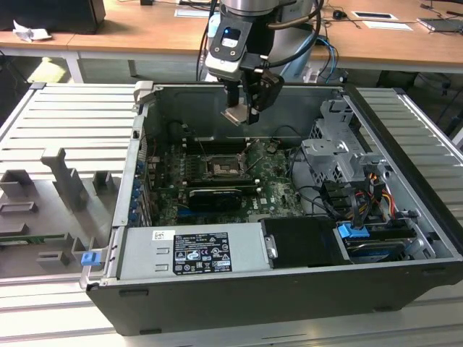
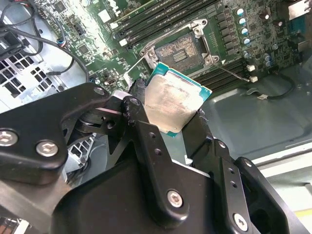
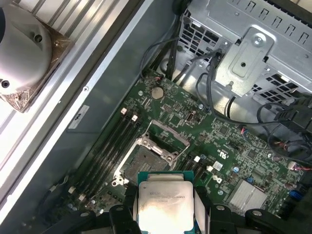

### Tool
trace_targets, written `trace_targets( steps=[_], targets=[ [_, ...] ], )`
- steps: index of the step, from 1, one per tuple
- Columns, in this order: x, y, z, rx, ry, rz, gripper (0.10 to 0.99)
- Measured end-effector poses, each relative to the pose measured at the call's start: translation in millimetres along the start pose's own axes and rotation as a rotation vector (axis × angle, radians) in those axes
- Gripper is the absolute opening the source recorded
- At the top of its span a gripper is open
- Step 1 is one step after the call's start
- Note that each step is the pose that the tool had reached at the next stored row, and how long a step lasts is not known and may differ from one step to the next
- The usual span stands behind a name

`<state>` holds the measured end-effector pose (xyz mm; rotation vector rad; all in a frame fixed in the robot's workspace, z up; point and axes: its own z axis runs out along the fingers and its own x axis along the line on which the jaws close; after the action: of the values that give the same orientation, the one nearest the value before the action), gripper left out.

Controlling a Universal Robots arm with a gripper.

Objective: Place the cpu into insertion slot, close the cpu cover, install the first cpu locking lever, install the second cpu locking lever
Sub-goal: 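Place the cpu into insertion slot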

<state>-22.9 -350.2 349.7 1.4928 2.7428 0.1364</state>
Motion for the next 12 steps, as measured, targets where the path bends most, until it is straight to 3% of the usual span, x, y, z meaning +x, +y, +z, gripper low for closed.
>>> trace_targets(
  steps=[12],
  targets=[
    [0.0,0.0,0.2,-0.002,-0.0051,0.060,0.541]
  ],
)
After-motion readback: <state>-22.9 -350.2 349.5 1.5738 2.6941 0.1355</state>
